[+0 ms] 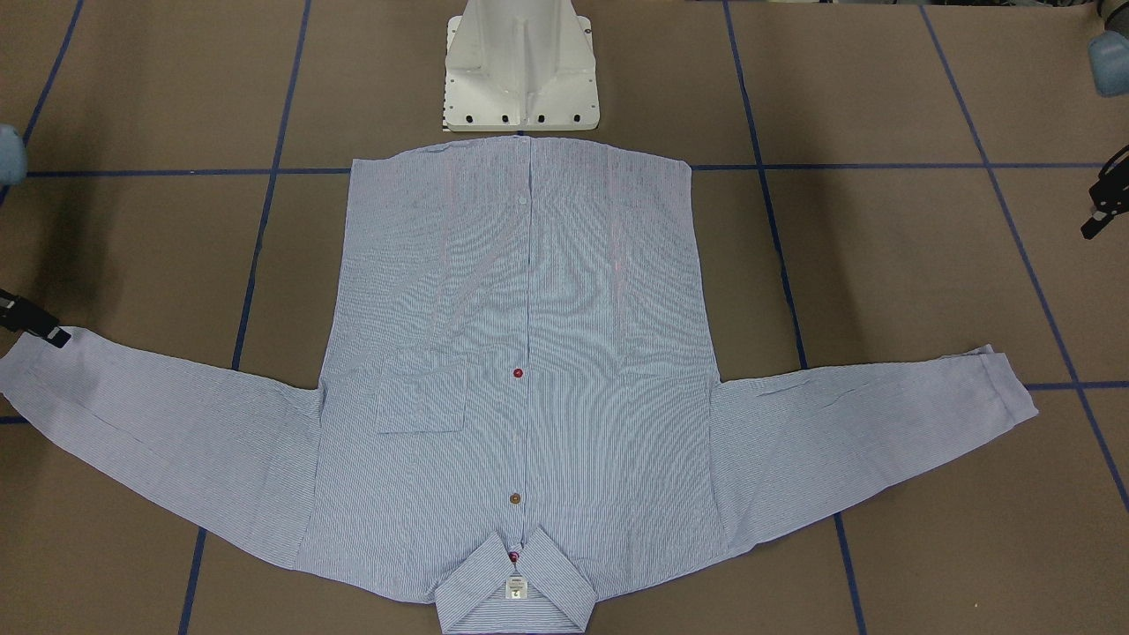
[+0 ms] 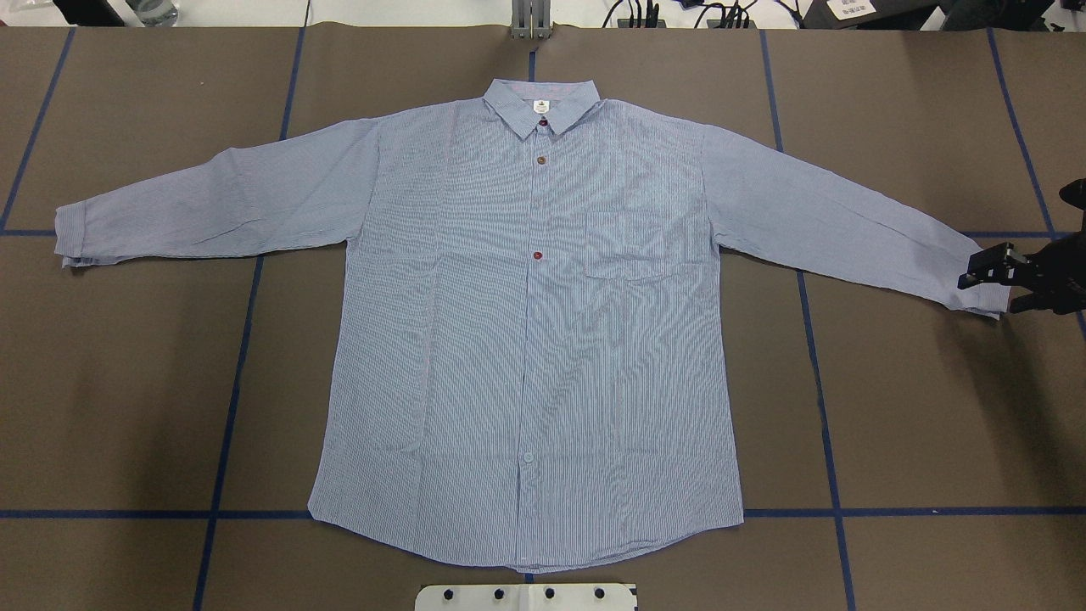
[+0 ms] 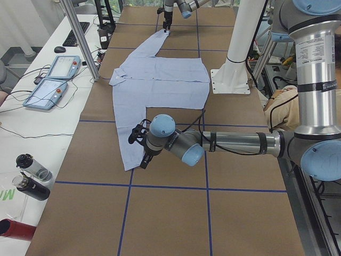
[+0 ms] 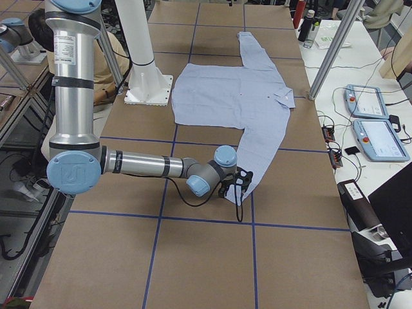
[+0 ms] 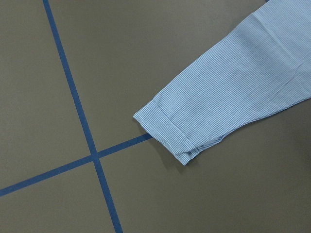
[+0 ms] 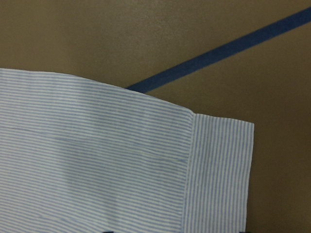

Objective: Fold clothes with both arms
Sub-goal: 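Grasp the shirt cuff with the right gripper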

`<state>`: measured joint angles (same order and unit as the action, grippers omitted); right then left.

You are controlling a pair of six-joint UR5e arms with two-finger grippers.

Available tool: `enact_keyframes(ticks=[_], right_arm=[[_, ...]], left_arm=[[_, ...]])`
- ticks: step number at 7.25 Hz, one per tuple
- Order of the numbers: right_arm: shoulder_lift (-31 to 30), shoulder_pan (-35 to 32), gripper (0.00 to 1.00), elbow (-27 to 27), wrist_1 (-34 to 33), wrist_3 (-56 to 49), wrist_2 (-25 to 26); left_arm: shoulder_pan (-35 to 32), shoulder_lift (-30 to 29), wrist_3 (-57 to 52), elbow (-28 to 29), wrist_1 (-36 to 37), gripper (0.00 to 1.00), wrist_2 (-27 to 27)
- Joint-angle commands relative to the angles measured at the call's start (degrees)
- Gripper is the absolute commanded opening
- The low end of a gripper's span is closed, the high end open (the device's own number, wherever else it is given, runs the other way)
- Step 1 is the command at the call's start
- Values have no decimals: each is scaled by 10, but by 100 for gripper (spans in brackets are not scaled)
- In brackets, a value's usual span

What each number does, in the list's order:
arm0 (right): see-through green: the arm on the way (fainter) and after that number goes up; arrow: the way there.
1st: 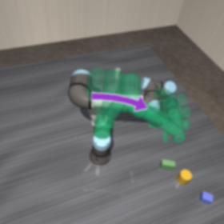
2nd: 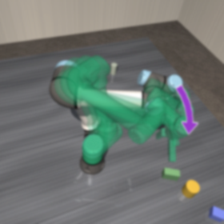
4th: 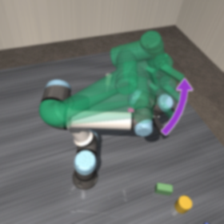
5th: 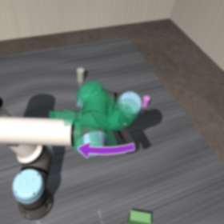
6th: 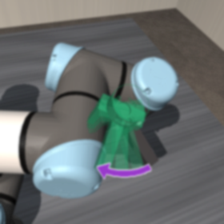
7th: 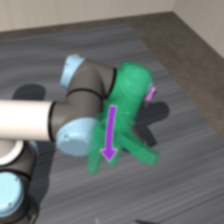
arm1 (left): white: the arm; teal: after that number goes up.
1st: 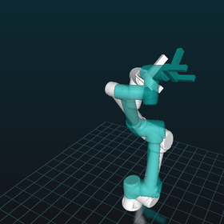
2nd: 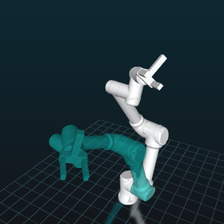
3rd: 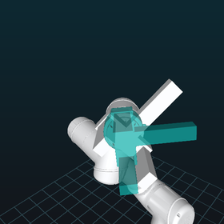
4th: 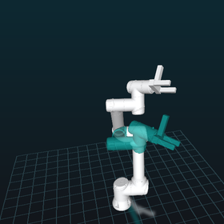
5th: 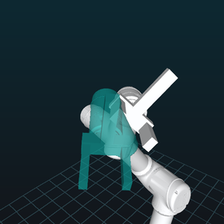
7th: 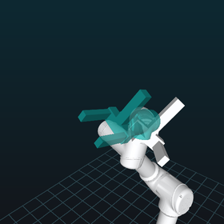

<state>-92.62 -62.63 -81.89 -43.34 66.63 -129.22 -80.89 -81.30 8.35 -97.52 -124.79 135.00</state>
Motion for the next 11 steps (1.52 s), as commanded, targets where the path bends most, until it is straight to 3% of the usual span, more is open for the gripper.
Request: enact_keyframes(ticks=[1, 2, 5, 7, 8, 11], right_arm=[[-5, 1, 89, 1, 0, 3, 0], [-5, 1, 83, 1, -1, 3, 0], [-5, 1, 80, 2, -1, 3, 0], [-6, 1, 61, 2, -3, 3, 0], [-7, 1, 58, 2, -3, 15, 0], [-7, 1, 61, 2, -2, 27, 1]], left_arm=[[0, 0, 0, -1, 1, 100, 0], [0, -1, 0, -1, 1, 100, 0], [0, 0, 0, -2, 1, 100, 0], [0, 0, 0, -2, 1, 100, 0], [0, -1, 0, -2, 1, 100, 0], [0, 0, 0, -2, 1, 100, 0]])
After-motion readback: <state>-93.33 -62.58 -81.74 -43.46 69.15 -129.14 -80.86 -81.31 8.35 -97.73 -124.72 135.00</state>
